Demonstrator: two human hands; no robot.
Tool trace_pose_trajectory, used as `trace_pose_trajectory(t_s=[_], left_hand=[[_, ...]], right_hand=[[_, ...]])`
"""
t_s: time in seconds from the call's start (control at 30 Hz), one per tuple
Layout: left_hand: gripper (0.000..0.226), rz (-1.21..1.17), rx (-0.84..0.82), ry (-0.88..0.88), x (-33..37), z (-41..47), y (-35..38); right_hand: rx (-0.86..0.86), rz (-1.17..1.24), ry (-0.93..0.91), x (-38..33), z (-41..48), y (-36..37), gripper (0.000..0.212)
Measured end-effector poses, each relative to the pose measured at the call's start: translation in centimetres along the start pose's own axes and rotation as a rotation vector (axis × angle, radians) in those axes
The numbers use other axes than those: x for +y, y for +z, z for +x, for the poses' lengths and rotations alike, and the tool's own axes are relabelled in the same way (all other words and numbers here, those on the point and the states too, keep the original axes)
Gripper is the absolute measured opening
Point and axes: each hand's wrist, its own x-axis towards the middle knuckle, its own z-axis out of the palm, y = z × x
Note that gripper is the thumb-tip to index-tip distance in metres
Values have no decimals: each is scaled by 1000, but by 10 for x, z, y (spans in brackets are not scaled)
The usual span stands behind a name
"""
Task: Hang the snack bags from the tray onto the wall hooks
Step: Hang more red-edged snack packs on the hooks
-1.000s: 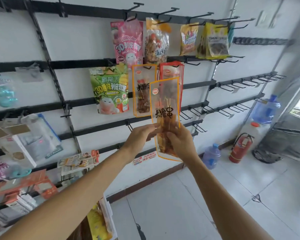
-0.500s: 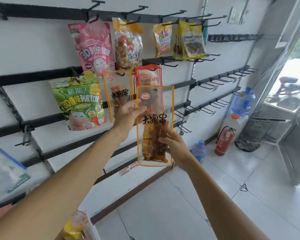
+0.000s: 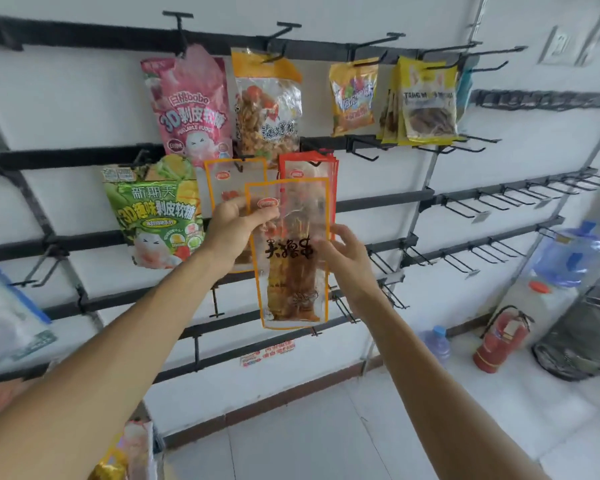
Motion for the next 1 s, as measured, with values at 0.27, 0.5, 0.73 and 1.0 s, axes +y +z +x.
trace_pose_trajectory(t_s=[0.27, 0.5, 0.73, 1.0], left_hand=[[12, 89, 136, 44, 14, 9, -25], [34, 742, 609, 540, -5, 27, -48], [49, 1250, 380, 815, -33, 57, -57], [53, 1396, 258, 909, -51, 82, -76]], right_hand=[[-144, 90, -135, -38, 69, 41, 7], [-89, 99, -190, -30, 104, 73, 14], [5, -10, -278, -11, 150, 97, 27], [56, -90, -431, 8, 170, 109, 23]])
